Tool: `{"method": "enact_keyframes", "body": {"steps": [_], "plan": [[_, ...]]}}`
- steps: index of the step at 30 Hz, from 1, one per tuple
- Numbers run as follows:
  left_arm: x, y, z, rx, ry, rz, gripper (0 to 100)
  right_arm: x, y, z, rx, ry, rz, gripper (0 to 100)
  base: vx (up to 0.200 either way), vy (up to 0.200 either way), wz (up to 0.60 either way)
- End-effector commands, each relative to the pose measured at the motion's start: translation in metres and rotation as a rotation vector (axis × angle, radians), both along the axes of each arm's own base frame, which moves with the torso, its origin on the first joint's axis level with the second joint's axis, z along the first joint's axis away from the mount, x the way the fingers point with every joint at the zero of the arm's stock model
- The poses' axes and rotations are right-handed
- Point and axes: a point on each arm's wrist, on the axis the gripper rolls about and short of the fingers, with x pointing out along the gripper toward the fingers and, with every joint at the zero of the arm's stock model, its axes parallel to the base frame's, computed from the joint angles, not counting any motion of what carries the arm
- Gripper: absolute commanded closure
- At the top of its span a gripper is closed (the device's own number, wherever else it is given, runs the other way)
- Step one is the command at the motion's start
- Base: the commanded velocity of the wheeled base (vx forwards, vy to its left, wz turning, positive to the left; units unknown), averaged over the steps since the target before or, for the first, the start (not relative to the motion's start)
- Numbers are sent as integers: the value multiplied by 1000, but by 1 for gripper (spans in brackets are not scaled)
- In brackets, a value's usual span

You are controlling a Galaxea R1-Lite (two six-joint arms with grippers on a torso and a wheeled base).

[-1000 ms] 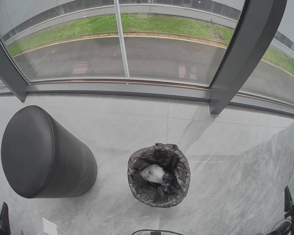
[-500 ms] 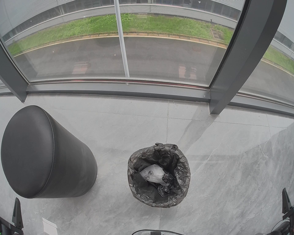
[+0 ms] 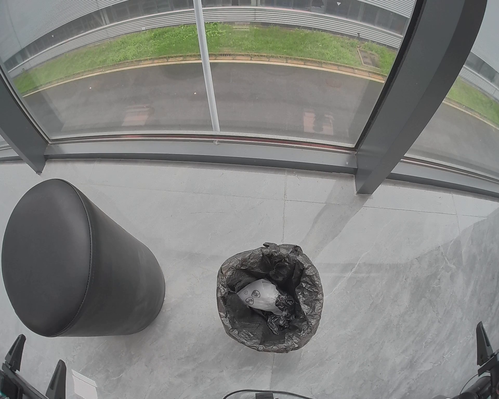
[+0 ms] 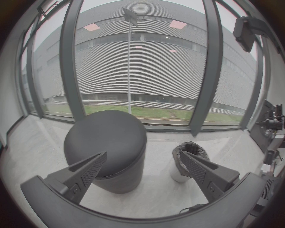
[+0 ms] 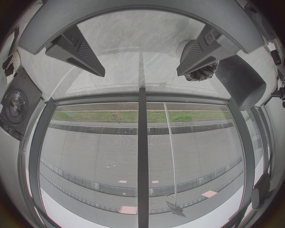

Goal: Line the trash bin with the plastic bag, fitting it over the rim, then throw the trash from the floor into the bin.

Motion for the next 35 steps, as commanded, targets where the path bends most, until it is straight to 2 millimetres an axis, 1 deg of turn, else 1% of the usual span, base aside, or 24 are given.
{"method": "enact_keyframes", "body": {"steps": [1,3,7,8,9,12,19,35], "plan": [[1,4,-7,-34,15,190,0,0,0,-3,-3,-1,6,0,0,0,0],[0,4,-6,-45,13,191,0,0,0,-3,-11,-2,4,0,0,0,0],[1,4,-9,-11,39,170,0,0,0,-3,-13,1,7,0,0,0,0],[0,3,-11,26,57,111,0,0,1,-3,-16,3,27,0,0,0,0],[0,2,-11,34,63,96,0,0,1,-5,-31,14,54,0,0,0,0],[0,2,-11,28,60,94,0,0,4,-9,-107,56,165,0,0,0,0],[1,3,-9,3,41,106,0,0,3,-9,-59,51,138,0,0,0,0],[1,3,-9,1,40,112,0,0,3,-9,-52,51,126,0,0,0,0]]}}
